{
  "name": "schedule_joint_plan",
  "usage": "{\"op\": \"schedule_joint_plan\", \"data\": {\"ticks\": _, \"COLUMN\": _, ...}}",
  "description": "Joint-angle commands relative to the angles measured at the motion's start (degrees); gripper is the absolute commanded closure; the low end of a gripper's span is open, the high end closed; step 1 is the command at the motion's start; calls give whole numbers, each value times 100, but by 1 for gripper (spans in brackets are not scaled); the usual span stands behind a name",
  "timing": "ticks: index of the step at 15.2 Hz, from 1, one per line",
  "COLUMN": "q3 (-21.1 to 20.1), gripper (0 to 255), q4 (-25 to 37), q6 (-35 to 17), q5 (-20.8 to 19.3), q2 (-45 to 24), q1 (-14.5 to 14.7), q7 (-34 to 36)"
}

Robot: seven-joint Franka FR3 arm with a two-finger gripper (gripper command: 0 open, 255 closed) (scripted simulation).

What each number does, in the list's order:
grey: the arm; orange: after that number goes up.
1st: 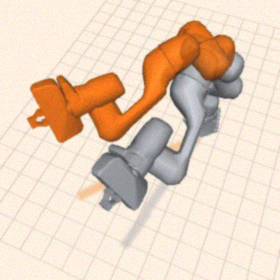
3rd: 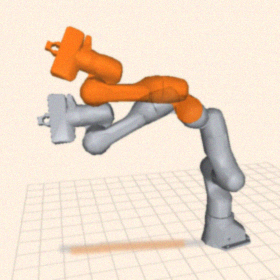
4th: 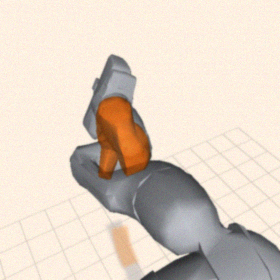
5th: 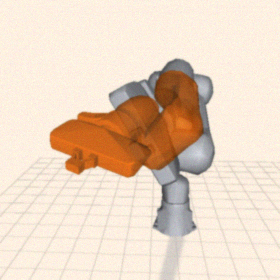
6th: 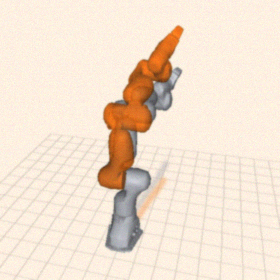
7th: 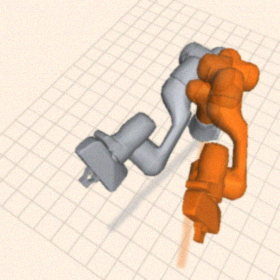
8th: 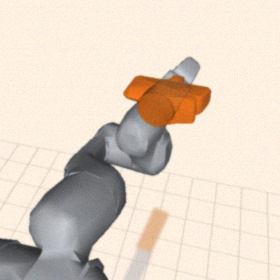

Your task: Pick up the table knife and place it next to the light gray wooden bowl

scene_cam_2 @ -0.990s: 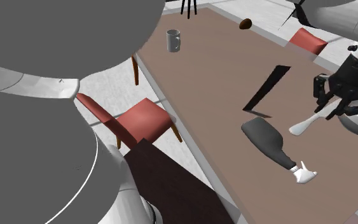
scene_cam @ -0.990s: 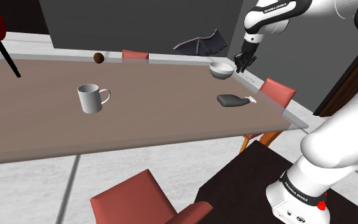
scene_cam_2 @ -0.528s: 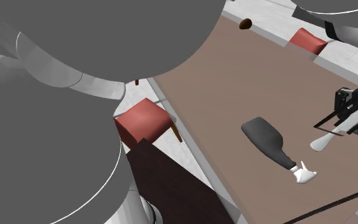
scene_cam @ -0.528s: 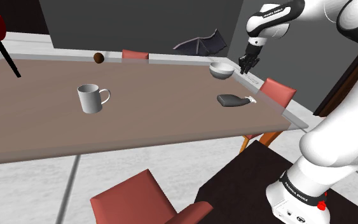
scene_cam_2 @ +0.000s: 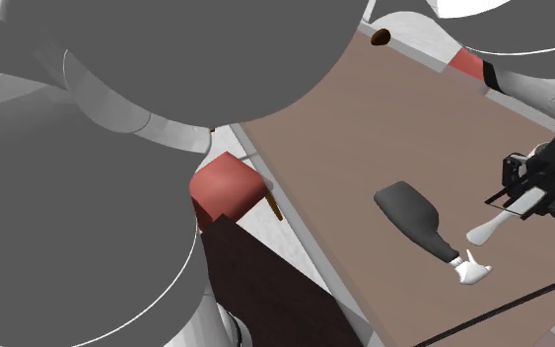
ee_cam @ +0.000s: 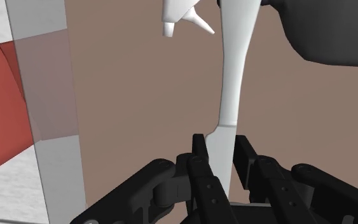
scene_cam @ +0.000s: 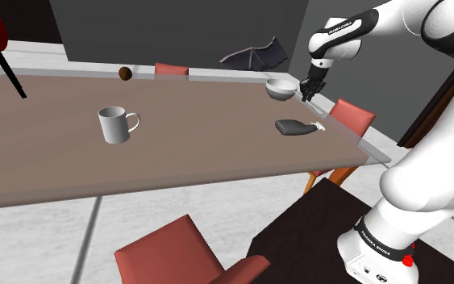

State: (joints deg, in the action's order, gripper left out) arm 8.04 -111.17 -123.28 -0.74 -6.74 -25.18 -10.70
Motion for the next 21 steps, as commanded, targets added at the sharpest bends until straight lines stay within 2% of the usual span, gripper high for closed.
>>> {"op": "schedule_joint_plan", "data": {"ticks": 1, "q3": 3, "gripper": 255, "q4": -90, "q6": -152, "q5": 10, "q2": -60, "q1": -7, "q7": -13}}
{"op": "schedule_joint_plan", "data": {"ticks": 15, "q3": -13, "gripper": 255, "q4": -585, "q6": -1137, "q5": 90, "q2": -553, "q1": -28, "q7": -48}}
{"op": "schedule_joint_plan", "data": {"ticks": 21, "q3": -14, "gripper": 255, "q4": -602, "q6": -1183, "q5": 96, "q2": -582, "q1": -29, "q7": -51}}
